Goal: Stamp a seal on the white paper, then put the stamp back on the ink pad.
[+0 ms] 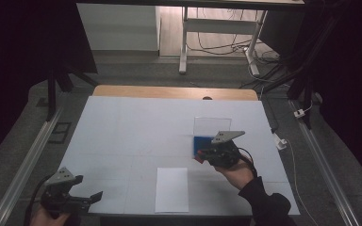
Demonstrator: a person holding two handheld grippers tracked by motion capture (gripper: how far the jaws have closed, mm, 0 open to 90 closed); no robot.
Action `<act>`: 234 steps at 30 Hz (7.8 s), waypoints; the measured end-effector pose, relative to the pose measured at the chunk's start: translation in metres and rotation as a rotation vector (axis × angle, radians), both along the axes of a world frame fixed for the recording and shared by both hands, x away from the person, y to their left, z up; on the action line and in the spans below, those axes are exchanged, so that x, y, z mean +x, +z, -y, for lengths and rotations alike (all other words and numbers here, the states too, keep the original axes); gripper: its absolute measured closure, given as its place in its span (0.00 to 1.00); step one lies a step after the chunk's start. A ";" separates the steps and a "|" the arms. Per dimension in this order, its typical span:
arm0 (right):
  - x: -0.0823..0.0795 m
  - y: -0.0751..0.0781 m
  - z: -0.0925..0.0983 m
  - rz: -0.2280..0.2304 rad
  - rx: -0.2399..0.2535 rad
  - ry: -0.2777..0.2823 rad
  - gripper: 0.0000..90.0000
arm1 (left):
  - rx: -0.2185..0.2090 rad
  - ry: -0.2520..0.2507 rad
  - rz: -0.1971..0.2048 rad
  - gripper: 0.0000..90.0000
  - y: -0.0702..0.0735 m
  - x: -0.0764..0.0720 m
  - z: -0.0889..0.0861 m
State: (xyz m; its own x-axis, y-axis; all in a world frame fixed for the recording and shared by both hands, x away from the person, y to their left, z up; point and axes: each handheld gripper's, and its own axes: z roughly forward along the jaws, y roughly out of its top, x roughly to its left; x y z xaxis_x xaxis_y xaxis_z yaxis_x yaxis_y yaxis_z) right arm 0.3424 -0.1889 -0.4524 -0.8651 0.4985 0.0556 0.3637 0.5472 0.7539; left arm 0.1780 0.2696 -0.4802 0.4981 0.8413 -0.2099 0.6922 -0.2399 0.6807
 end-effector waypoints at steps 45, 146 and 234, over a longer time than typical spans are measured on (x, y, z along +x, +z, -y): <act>-0.038 -0.028 -0.073 -0.039 -0.087 0.221 0.89 | 0.002 -0.001 0.001 0.04 0.000 0.000 0.000; -0.035 -0.031 -0.071 -0.046 -0.059 0.214 0.89 | 0.003 0.000 -0.007 0.04 0.000 0.001 0.000; 0.039 -0.011 0.027 0.050 -0.033 -0.155 0.89 | 0.011 0.002 -0.004 0.05 0.000 0.001 0.001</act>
State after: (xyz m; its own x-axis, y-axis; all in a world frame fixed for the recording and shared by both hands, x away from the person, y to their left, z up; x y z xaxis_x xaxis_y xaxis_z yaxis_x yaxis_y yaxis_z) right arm 0.3813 -0.2160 -0.4630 -0.7792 0.6268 -0.0043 0.4080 0.5124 0.7556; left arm 0.1787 0.2685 -0.4804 0.4959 0.8443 -0.2030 0.6954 -0.2460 0.6752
